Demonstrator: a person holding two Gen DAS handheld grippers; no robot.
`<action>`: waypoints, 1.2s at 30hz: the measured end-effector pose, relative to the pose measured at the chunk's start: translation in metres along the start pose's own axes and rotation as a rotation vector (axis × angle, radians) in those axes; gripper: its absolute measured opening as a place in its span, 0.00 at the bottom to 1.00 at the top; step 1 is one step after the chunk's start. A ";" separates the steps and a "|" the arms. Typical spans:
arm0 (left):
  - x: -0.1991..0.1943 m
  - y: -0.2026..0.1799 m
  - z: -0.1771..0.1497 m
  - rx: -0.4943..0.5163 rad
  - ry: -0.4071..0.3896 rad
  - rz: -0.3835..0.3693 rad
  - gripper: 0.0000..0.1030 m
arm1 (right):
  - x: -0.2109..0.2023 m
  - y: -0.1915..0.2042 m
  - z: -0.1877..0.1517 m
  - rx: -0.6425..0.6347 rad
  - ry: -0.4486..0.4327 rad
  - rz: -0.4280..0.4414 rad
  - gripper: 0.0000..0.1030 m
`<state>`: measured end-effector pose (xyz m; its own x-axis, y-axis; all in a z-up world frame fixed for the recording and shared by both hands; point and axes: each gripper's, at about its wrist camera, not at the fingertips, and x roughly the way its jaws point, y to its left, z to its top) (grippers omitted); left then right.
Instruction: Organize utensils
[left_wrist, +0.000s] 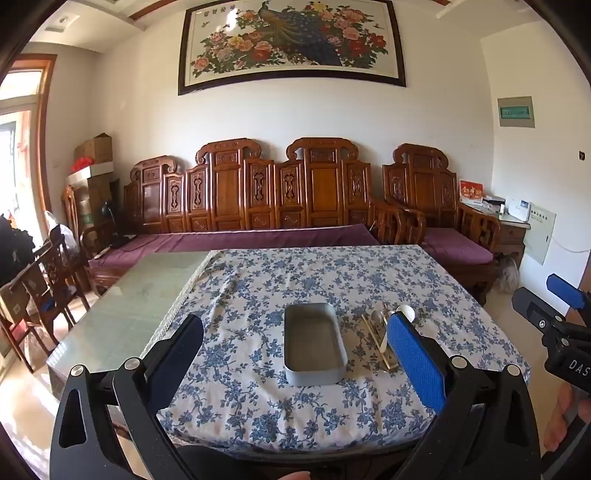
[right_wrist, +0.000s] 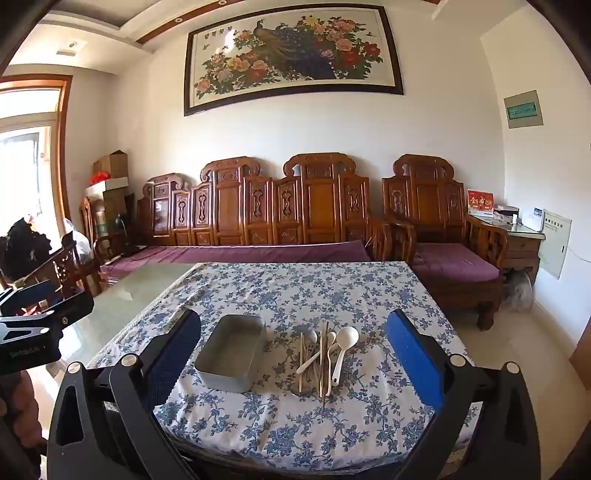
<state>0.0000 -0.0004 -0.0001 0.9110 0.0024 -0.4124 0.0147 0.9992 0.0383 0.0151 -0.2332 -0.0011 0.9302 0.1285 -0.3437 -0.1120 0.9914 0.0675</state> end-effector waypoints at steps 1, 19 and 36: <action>0.000 0.000 0.000 -0.002 0.000 -0.001 0.94 | 0.000 0.000 0.000 0.001 -0.001 0.001 0.98; -0.003 -0.004 0.006 0.001 -0.008 -0.004 0.94 | -0.004 0.005 0.006 -0.003 -0.012 0.004 0.98; -0.008 -0.004 0.009 0.002 -0.015 -0.008 0.94 | -0.013 0.009 0.014 -0.005 -0.017 0.011 0.98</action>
<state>-0.0039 -0.0052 0.0110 0.9171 -0.0064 -0.3986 0.0229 0.9991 0.0365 0.0063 -0.2260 0.0169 0.9349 0.1390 -0.3265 -0.1238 0.9900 0.0669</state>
